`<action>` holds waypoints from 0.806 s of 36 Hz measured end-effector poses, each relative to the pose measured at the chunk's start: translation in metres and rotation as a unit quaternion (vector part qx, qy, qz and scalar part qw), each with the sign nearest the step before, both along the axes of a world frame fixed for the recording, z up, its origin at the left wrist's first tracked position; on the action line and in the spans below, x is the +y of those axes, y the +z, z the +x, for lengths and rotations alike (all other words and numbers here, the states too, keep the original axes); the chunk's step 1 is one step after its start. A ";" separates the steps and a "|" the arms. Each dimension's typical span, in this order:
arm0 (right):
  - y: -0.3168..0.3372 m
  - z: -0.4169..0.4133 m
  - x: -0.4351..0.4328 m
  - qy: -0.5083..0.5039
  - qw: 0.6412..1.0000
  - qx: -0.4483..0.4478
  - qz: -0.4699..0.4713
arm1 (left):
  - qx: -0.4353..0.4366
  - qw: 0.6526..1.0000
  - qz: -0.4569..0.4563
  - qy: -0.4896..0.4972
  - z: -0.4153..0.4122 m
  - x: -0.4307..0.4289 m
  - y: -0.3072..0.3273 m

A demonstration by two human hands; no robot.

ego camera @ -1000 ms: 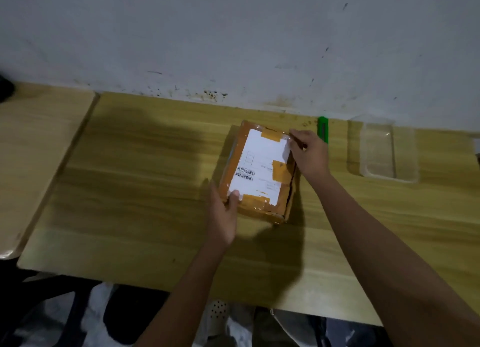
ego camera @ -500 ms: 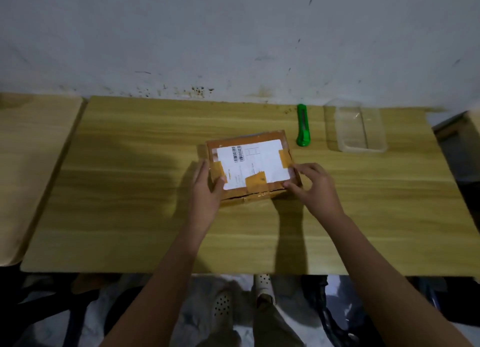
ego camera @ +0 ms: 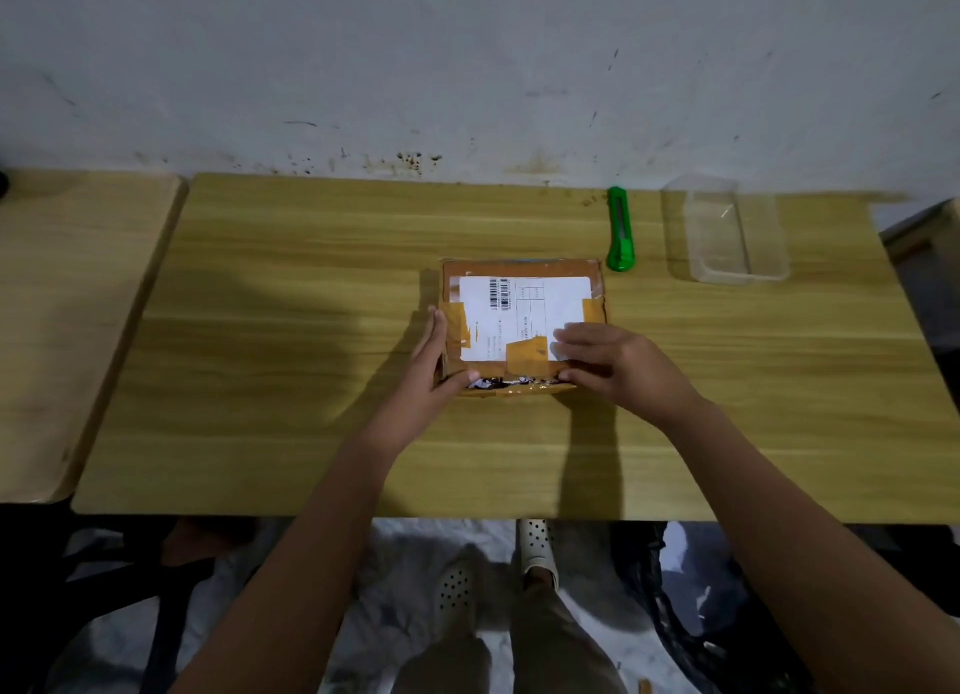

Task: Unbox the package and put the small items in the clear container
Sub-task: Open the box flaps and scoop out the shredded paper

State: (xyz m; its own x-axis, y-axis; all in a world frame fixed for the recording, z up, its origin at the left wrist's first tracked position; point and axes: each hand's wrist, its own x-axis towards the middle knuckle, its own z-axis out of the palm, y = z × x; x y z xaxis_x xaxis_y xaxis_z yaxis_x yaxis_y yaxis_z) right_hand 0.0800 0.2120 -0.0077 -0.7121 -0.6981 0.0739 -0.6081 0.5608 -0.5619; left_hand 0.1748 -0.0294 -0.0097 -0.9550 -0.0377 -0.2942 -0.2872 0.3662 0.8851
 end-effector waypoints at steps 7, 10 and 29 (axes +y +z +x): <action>-0.011 0.017 -0.005 -0.053 0.982 0.173 -0.062 | -0.005 0.999 -0.032 -0.033 -0.002 -0.005 0.000; -0.005 0.016 -0.010 -0.101 0.980 0.144 -0.088 | -0.001 0.997 -0.066 -0.051 -0.001 -0.008 0.004; 0.069 -0.073 -0.049 -0.207 0.904 -0.004 -0.374 | 0.214 0.938 0.018 0.272 -0.104 0.010 0.043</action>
State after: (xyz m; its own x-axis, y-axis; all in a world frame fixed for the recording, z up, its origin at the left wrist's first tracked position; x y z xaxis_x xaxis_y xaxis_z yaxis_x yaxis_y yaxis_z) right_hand 0.0069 0.1634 0.0611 -0.9035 -0.1284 0.4090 -0.4276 0.2020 -0.8811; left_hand 0.0706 -0.0199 0.0338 -0.8284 -0.5509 0.1018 -0.0381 0.2366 0.9709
